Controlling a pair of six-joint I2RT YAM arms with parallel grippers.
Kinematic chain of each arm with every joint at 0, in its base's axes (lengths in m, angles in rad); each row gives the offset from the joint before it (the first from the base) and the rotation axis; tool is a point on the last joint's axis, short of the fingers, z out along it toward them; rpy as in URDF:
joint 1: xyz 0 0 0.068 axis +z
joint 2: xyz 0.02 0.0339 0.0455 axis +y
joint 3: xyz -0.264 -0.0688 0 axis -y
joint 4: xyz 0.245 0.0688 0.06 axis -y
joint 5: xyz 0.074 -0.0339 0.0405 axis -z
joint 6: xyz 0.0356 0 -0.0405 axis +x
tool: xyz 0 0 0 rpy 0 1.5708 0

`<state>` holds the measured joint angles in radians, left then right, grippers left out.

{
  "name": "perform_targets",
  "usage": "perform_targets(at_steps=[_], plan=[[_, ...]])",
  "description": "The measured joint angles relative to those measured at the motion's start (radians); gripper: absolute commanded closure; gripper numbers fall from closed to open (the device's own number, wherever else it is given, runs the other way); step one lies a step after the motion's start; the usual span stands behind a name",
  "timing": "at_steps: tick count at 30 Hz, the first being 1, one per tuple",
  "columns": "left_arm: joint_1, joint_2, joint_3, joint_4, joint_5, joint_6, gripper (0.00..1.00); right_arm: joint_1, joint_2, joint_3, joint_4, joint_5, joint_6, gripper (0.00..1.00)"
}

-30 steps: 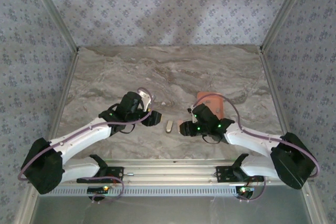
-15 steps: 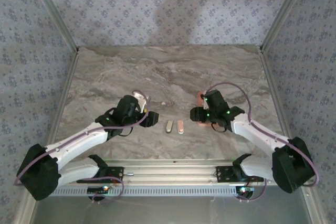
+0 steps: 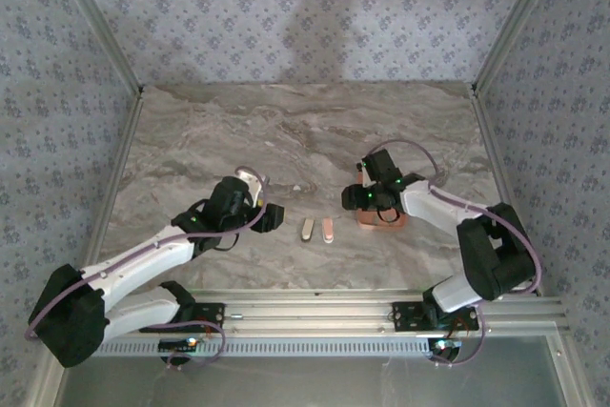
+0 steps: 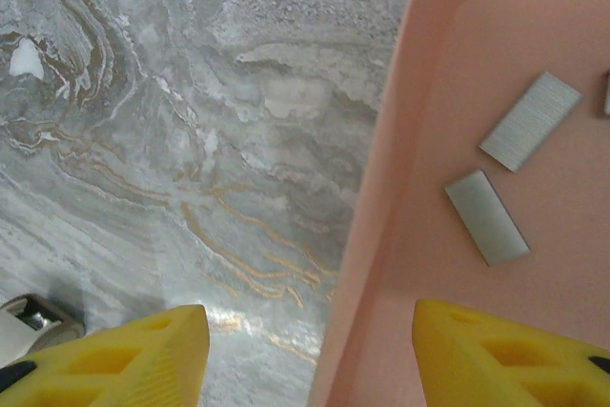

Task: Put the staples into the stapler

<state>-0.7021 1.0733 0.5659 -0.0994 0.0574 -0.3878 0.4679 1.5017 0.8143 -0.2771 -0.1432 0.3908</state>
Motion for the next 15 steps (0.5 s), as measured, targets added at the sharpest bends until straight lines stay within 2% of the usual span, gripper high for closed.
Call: perform_targets(at_steps=[5,15], plan=[[0.008,0.000,0.000,0.008,-0.003,0.000,0.28,0.032,0.058,0.036,0.031,-0.022,0.000,0.41],[0.038,-0.035,-0.015,0.035,-0.023,0.000,0.24,0.171,0.188,0.176,0.076,-0.038,0.000,0.41]])
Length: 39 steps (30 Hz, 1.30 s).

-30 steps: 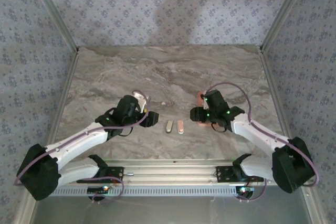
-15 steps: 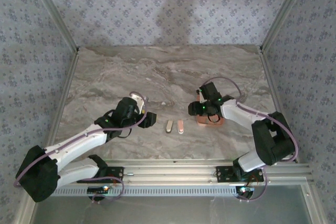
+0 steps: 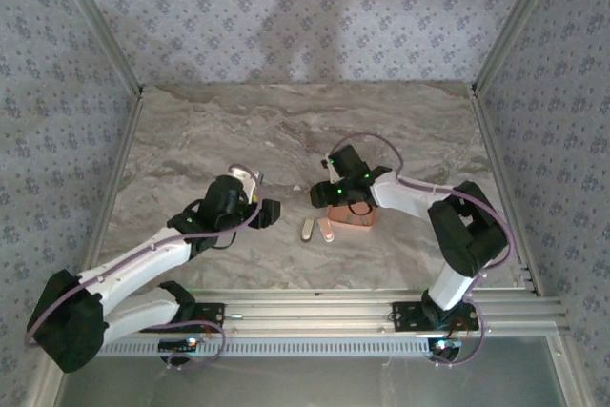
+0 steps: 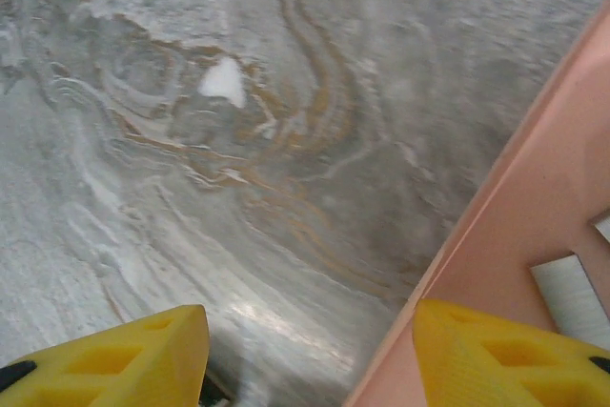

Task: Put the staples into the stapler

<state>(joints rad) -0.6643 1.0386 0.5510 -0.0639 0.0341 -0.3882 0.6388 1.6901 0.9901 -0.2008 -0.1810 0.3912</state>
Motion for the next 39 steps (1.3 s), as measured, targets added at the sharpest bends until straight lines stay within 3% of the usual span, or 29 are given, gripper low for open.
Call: perform_targets(at_steps=[6,12,14,24,27,28,29,39], plan=[[0.027,-0.027,-0.002,0.005,-0.021,-0.003,0.20,0.009,0.019,0.035,0.010,0.001,-0.009,0.41],[0.064,-0.088,-0.028,0.008,-0.079,-0.014,0.02,-0.003,-0.002,0.047,0.006,0.020,-0.056,0.41],[0.077,-0.116,-0.034,0.008,-0.114,-0.013,0.02,-0.018,-0.029,0.047,0.001,0.036,-0.078,0.41],[0.108,-0.324,-0.076,0.024,-0.428,0.118,0.02,-0.159,-0.261,-0.019,0.043,0.167,-0.209,0.34],[0.129,-0.386,-0.121,0.058,-0.503,0.171,0.01,-0.195,-0.314,-0.066,0.070,0.203,-0.250,0.22],[0.138,-0.400,-0.136,0.071,-0.520,0.188,0.02,-0.205,-0.328,-0.083,0.080,0.217,-0.262,0.04],[0.150,-0.411,-0.151,0.085,-0.534,0.206,0.02,-0.216,-0.344,-0.101,0.092,0.232,-0.275,0.00],[0.238,-0.283,-0.205,0.233,-0.574,0.327,0.02,-0.343,-0.480,-0.314,0.252,0.328,-0.397,0.00]])
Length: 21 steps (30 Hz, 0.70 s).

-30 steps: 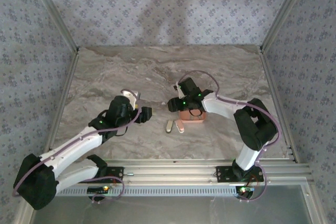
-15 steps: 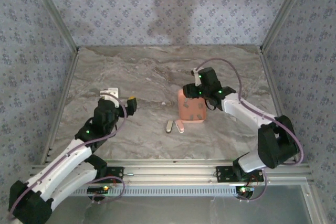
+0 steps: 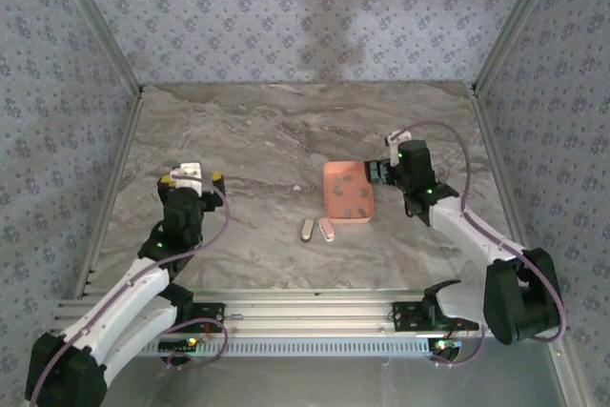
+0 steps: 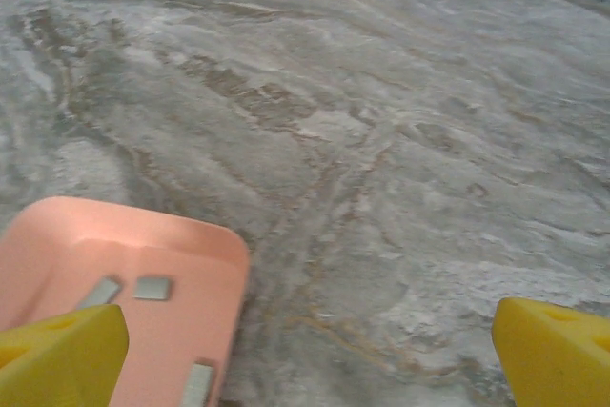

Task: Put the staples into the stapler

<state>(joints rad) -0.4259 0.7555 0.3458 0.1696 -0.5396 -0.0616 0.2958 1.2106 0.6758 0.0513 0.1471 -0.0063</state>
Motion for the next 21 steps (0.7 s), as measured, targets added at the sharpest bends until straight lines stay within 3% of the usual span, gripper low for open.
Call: perform_targets(at_steps=[9,15,21], plan=[[0.068,0.185,-0.110,0.232,0.022,0.084,0.02,-0.211,-0.002,-0.222,0.260,-0.016,-0.013,0.00],[0.180,0.389,-0.146,0.468,0.120,0.088,0.01,-0.289,0.149,-0.270,0.445,-0.067,-0.014,0.00],[0.271,0.653,-0.072,0.663,0.244,0.120,0.01,-0.335,0.314,-0.282,0.668,-0.142,-0.016,0.00]])
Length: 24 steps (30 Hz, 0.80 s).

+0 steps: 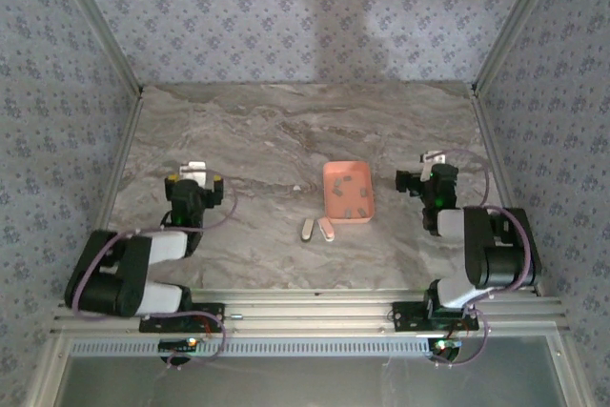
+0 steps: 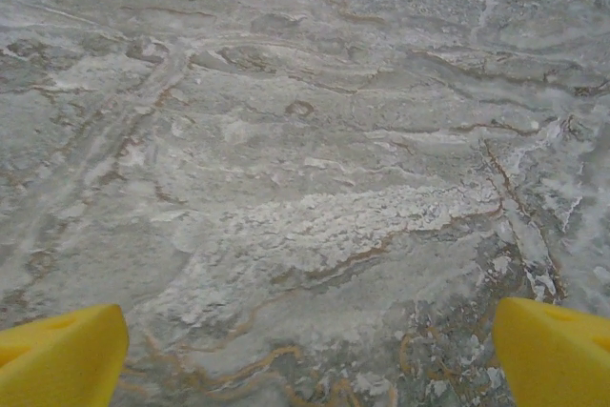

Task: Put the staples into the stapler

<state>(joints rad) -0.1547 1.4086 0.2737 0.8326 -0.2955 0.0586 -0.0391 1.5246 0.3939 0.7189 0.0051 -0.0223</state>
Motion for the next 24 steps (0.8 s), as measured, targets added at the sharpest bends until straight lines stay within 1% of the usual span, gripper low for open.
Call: perform_targets(at_steps=[1,2,3,4,5,8,10,15,24], plan=[[0.053,0.063,0.013,0.052,0.043,-0.023,0.01,-0.009,0.006,-0.006,0.012,-0.007,0.001,0.00],[0.121,0.110,0.034,0.055,0.088,-0.048,0.01,-0.016,0.008,-0.013,0.026,-0.010,0.003,0.00],[0.166,0.127,0.055,0.023,0.112,-0.061,0.01,-0.017,0.009,-0.014,0.036,-0.011,0.003,0.00],[0.198,0.140,0.068,0.023,0.128,-0.072,0.01,-0.016,0.009,-0.014,0.048,-0.014,0.003,0.00],[0.211,0.144,0.082,0.020,0.150,-0.080,0.02,-0.014,0.009,-0.014,0.063,-0.019,0.003,0.00],[0.204,0.142,0.109,0.013,0.204,-0.091,0.01,-0.013,0.009,-0.014,0.086,-0.022,0.003,0.00],[0.195,0.142,0.114,0.007,0.220,-0.093,0.01,-0.013,0.009,-0.014,0.093,-0.022,0.003,0.00],[0.174,0.142,0.124,-0.019,0.237,-0.092,0.01,-0.013,0.009,-0.014,0.101,-0.023,0.003,0.00],[0.173,0.142,0.124,-0.028,0.247,-0.086,0.01,-0.013,0.009,-0.014,0.101,-0.025,0.003,0.00]])
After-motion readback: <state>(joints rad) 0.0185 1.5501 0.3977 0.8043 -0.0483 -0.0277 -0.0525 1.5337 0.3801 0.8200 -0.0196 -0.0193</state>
